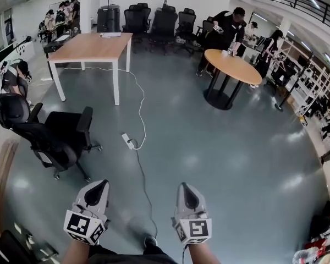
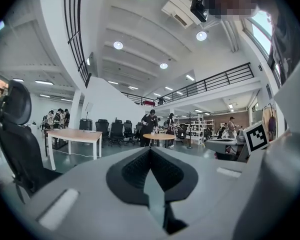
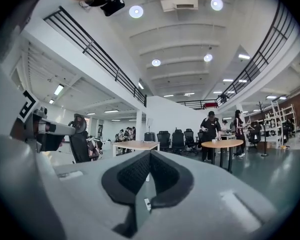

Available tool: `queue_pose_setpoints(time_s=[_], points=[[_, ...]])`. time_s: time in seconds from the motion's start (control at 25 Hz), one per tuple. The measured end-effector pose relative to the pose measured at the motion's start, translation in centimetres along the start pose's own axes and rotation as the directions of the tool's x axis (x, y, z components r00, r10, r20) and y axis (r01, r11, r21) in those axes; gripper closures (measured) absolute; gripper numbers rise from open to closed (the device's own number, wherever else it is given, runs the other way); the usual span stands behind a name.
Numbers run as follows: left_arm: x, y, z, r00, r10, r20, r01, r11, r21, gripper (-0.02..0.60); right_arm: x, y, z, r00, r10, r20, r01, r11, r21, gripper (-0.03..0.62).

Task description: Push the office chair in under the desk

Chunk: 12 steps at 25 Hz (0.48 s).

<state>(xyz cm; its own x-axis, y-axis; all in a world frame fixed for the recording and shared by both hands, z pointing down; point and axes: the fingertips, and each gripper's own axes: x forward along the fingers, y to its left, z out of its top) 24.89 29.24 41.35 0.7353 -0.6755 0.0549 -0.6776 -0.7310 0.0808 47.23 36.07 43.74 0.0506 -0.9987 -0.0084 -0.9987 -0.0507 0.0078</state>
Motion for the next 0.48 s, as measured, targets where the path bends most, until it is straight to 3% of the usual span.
queue_pose_setpoints(time_s=[0.16, 0.28, 0.36, 0.48], points=[[-2.4, 6.1, 0.6, 1.000, -0.008, 0.025, 0.009, 1.000, -0.007, 0.565, 2.0, 5.4, 0.1, 1.000, -0.023, 0.000, 0.023, 1.000, -0.011, 0.603], [-4.7, 11.5, 0.1, 1.000, -0.015, 0.014, 0.015, 0.999, 0.038, 0.563, 4.2, 11.2, -0.6, 0.999, -0.037, -0.001, 0.037, 0.999, 0.003, 0.603], [-6.4, 14.8, -0.3, 1.000, -0.027, 0.001, 0.027, 0.996, 0.080, 0.563, 5.8, 15.7, -0.7, 1.000, -0.027, 0.010, 0.027, 1.000, 0.006, 0.603], [-9.1, 19.7, 0.1, 0.999, -0.040, 0.010, 0.039, 0.997, 0.060, 0.563, 8.1, 22.5, 0.2, 1.000, 0.009, 0.030, -0.008, 1.000, -0.026, 0.603]])
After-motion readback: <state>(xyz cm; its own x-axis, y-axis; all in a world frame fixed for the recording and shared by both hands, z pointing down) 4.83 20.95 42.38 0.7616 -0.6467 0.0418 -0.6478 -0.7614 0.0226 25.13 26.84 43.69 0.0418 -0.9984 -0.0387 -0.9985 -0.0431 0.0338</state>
